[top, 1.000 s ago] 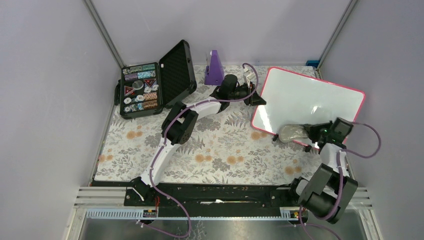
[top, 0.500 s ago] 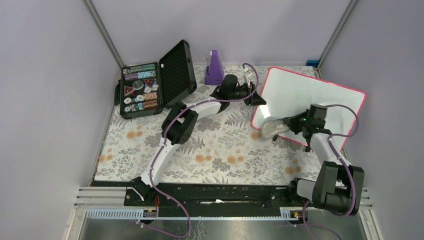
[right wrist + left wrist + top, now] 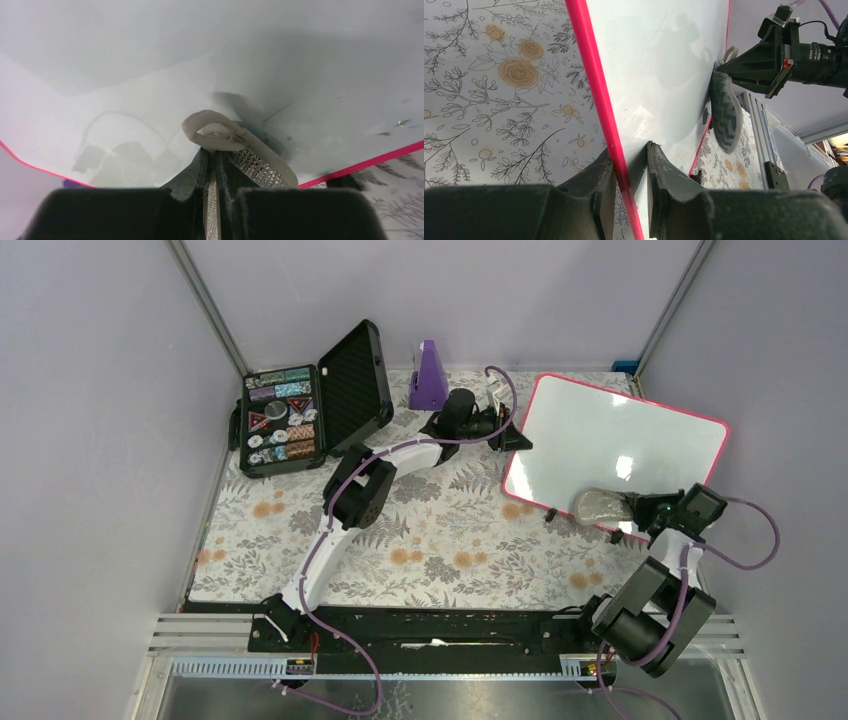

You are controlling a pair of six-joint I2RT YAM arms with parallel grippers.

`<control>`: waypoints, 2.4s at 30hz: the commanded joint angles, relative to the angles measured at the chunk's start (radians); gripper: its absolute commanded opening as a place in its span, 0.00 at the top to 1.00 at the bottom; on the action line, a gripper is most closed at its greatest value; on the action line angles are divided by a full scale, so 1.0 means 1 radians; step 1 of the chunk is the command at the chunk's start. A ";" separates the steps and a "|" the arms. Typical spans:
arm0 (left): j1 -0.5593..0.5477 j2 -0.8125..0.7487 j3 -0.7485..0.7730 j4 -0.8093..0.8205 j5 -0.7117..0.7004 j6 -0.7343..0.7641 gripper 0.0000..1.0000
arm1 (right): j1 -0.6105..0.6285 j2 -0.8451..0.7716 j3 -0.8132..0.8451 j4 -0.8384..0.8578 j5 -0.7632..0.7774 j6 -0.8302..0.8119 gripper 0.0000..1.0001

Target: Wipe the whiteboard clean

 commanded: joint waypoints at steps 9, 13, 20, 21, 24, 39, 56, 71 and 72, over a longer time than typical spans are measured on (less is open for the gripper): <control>-0.024 -0.028 0.005 -0.004 -0.073 0.143 1.00 | 0.535 0.047 -0.054 0.167 0.137 0.220 1.00; -0.024 -0.029 0.005 -0.005 -0.072 0.143 1.00 | 0.484 -0.018 0.000 0.026 0.257 0.137 1.00; -0.024 -0.033 0.003 -0.008 -0.076 0.149 1.00 | 0.127 -0.002 -0.029 -0.049 0.133 0.029 1.00; -0.023 -0.032 0.004 -0.008 -0.075 0.149 1.00 | 0.091 0.013 -0.030 -0.056 0.120 0.012 1.00; -0.023 -0.032 0.004 -0.008 -0.075 0.149 1.00 | 0.045 0.047 -0.028 -0.056 0.096 -0.031 1.00; -0.024 -0.028 0.007 -0.011 -0.071 0.147 1.00 | 0.469 0.032 -0.039 0.076 0.203 0.156 1.00; -0.023 -0.037 0.003 -0.020 -0.076 0.163 1.00 | -0.036 0.073 0.003 -0.030 0.101 -0.012 1.00; -0.024 -0.028 0.011 -0.023 -0.073 0.159 1.00 | 0.613 0.107 0.170 0.023 0.321 0.017 1.00; -0.024 -0.029 0.011 -0.025 -0.074 0.161 1.00 | 0.612 0.121 0.200 -0.002 0.340 -0.011 1.00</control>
